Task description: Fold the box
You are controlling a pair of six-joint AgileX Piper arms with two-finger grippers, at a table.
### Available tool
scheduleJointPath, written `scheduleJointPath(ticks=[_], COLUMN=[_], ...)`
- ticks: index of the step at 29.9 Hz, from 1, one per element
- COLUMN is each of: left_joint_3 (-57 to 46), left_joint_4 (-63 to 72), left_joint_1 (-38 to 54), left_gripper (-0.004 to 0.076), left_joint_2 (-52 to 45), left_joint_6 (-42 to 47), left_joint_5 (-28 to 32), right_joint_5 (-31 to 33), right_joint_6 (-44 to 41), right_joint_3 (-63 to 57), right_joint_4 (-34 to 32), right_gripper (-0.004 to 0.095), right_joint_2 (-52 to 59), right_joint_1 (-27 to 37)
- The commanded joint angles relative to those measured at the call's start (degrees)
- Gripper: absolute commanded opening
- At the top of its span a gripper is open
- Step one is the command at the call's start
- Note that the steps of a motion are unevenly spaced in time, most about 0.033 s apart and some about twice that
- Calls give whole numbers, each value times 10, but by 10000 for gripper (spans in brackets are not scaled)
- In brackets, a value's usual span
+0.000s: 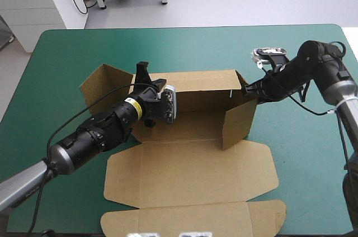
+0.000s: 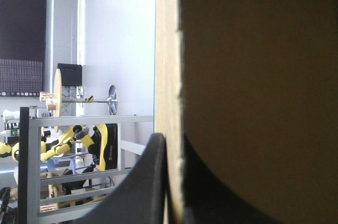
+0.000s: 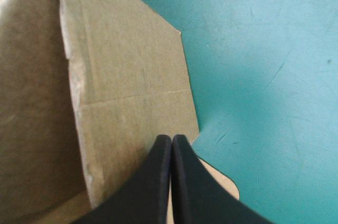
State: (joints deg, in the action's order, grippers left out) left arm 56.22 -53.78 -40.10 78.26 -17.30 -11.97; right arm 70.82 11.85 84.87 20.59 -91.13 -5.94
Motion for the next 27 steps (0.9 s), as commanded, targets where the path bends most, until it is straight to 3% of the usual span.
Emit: scheduleJointPath(ticks=[1, 10, 15, 21, 24, 27], left_joint_3=[-1, -4, -4, -5, -8, -18], left_joint_4=[-26, -21, -21, -21, -21, -24], left_joint_1=[2, 1, 1, -4, -17, -27], left_gripper=[-8, -8, -8, -8, -8, -8], left_joint_2=[-14, -16, -16, -16, -13, -13], left_joint_6=[29, 43, 43, 43, 43, 43], left_joint_5=[-33, -35, -38, -41, -51, -51], right_joint_5=[-13, -72, -183, -296, -303, -290], right_joint_6=[17, 95, 190, 367, 395, 425], right_joint_3=[0, -64, -154, -267, -299, -316], right_joint_4=[29, 87, 163, 254, 259, 259], right_gripper=[-21, -21, -21, -21, 3, 114], right_joint_2=[42, 82, 129, 184, 193, 199], right_joint_1=[4, 4, 4, 4, 4, 4])
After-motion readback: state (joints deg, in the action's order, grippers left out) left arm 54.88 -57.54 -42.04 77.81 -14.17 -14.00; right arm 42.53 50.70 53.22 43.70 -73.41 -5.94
